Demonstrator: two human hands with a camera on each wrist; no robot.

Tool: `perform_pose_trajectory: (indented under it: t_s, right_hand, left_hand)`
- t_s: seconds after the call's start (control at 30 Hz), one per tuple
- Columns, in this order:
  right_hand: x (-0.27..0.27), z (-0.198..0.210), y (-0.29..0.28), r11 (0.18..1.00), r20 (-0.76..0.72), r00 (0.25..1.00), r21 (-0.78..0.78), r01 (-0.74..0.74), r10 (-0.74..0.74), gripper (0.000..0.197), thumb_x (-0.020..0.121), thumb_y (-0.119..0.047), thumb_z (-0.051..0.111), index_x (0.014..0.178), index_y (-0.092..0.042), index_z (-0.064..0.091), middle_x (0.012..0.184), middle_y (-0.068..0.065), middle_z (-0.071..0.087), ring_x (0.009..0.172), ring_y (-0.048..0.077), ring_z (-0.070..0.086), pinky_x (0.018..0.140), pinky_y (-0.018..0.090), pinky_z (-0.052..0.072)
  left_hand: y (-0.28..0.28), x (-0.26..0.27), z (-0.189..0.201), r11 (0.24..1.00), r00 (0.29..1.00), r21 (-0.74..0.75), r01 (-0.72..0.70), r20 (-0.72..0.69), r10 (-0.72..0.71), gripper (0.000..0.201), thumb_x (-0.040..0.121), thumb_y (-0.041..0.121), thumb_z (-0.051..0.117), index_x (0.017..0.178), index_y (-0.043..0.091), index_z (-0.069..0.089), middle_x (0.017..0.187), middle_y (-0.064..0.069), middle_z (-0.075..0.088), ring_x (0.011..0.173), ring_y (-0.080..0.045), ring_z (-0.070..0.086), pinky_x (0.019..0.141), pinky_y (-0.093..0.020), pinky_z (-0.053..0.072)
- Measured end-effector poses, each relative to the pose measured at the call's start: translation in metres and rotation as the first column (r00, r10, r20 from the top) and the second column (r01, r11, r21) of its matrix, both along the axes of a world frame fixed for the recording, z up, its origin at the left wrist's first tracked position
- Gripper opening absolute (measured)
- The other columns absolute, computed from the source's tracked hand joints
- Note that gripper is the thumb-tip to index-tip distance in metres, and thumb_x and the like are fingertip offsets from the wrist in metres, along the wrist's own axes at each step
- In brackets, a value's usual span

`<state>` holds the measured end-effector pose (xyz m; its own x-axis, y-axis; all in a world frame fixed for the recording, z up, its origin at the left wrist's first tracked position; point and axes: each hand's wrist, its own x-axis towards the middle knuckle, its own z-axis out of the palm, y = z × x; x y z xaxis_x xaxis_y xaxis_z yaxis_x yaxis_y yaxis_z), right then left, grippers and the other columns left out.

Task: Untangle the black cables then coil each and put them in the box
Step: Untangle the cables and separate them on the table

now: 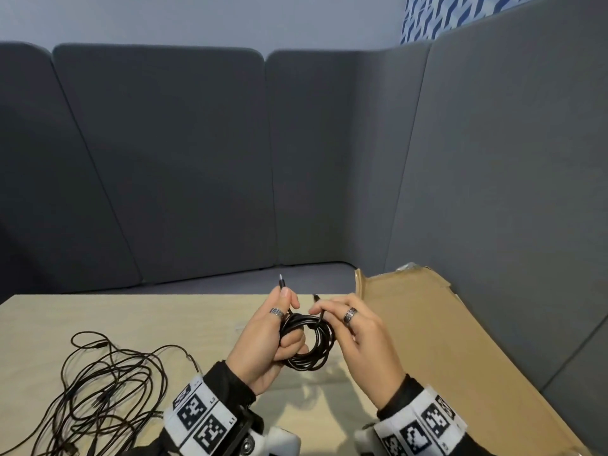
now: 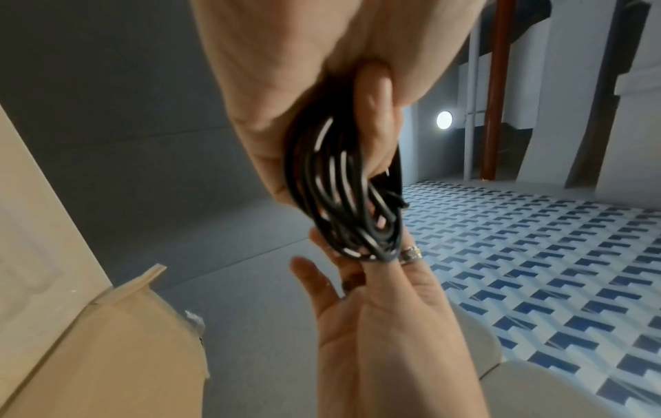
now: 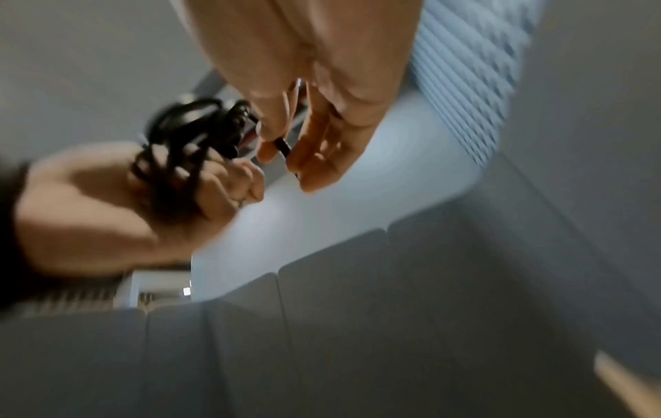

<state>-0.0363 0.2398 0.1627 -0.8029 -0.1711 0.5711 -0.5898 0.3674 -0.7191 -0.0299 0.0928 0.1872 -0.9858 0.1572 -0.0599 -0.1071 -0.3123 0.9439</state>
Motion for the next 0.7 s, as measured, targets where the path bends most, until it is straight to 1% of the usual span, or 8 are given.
perform_pose_trajectory:
  t_s: [0.1,0.17,0.23,0.4,0.5,0.53,0.6,0.7]
  right_hand:
    - [-0.002,0.003,-0.006,0.960,0.378,0.902,-0.256,-0.114,0.208,0.030,0.095,-0.009,0.048,0.085,-0.028,0.070,0.094,0.000,0.067,0.086,0.004,0.063,0.072,0.019,0.052]
    - [-0.002,0.004,-0.009,0.918,0.503,0.814,-0.388,-0.088,0.291,0.029,0.095,-0.006,0.047,0.085,-0.021,0.071,0.088,0.000,0.071,0.082,0.008,0.066,0.069,0.021,0.053]
    - [-0.002,0.004,-0.013,0.879,0.533,0.782,-0.476,-0.038,0.323,0.026,0.095,-0.005,0.048,0.087,-0.014,0.071,0.088,0.005,0.072,0.082,0.012,0.067,0.068,0.023,0.053]
    - [-0.001,0.009,-0.012,0.796,0.558,0.701,-0.605,-0.023,0.444,0.020,0.094,-0.005,0.048,0.094,-0.006,0.068,0.083,0.007,0.071,0.078,0.014,0.067,0.070,0.024,0.054]
    - [0.002,0.012,-0.013,0.783,0.561,0.654,-0.617,-0.077,0.507,0.018,0.090,-0.020,0.059,0.099,-0.007,0.067,0.081,0.005,0.067,0.074,0.012,0.063,0.076,0.025,0.054]
    - [0.003,0.012,-0.014,0.796,0.557,0.663,-0.597,-0.101,0.501,0.023,0.082,-0.025,0.068,0.098,-0.009,0.068,0.083,0.004,0.067,0.077,0.012,0.062,0.078,0.025,0.053]
    - [0.005,0.009,-0.017,0.839,0.540,0.716,-0.532,-0.117,0.442,0.031,0.067,-0.021,0.076,0.095,-0.013,0.069,0.087,0.003,0.070,0.082,0.012,0.064,0.079,0.024,0.052]
    - [0.002,0.006,-0.017,0.825,0.530,0.762,-0.565,-0.011,0.373,0.024,0.072,0.000,0.074,0.091,-0.014,0.070,0.092,0.013,0.071,0.086,0.020,0.065,0.084,0.032,0.053]
  left_hand:
    - [-0.001,-0.005,-0.006,0.978,0.982,-0.140,-0.155,-0.133,0.137,0.026,0.099,0.032,0.033,0.089,0.012,0.046,0.052,0.003,0.031,0.037,-0.008,0.026,0.046,-0.022,0.033]
    - [0.001,-0.007,-0.009,0.930,0.945,-0.228,-0.288,-0.224,0.237,0.024,0.099,0.028,0.035,0.087,0.013,0.049,0.056,0.005,0.034,0.040,-0.006,0.033,0.042,-0.020,0.030]
    - [0.003,-0.009,-0.012,0.883,0.906,-0.269,-0.386,-0.290,0.307,0.023,0.099,0.026,0.036,0.085,0.012,0.047,0.057,0.005,0.034,0.044,-0.006,0.035,0.039,-0.019,0.030]
    - [0.003,-0.013,-0.020,0.778,0.815,-0.330,-0.535,-0.445,0.371,0.024,0.098,0.026,0.038,0.082,0.011,0.045,0.059,0.010,0.038,0.055,-0.010,0.036,0.057,-0.029,0.032]
    - [0.002,-0.014,-0.023,0.760,0.800,-0.336,-0.557,-0.461,0.383,0.023,0.098,0.027,0.038,0.080,0.015,0.044,0.061,0.003,0.038,0.053,-0.009,0.035,0.057,-0.029,0.032]
    - [0.002,-0.014,-0.023,0.760,0.795,-0.329,-0.560,-0.470,0.382,0.023,0.099,0.029,0.038,0.080,0.016,0.044,0.062,0.001,0.038,0.054,-0.009,0.036,0.056,-0.029,0.033]
    - [0.003,-0.015,-0.022,0.763,0.782,-0.309,-0.567,-0.493,0.382,0.023,0.098,0.029,0.038,0.080,0.016,0.043,0.064,-0.001,0.040,0.056,-0.008,0.038,0.057,-0.026,0.035]
    - [0.007,-0.015,-0.018,0.768,0.762,-0.273,-0.579,-0.517,0.390,0.021,0.096,0.029,0.035,0.080,0.016,0.042,0.067,-0.001,0.042,0.058,-0.005,0.041,0.057,-0.019,0.037]
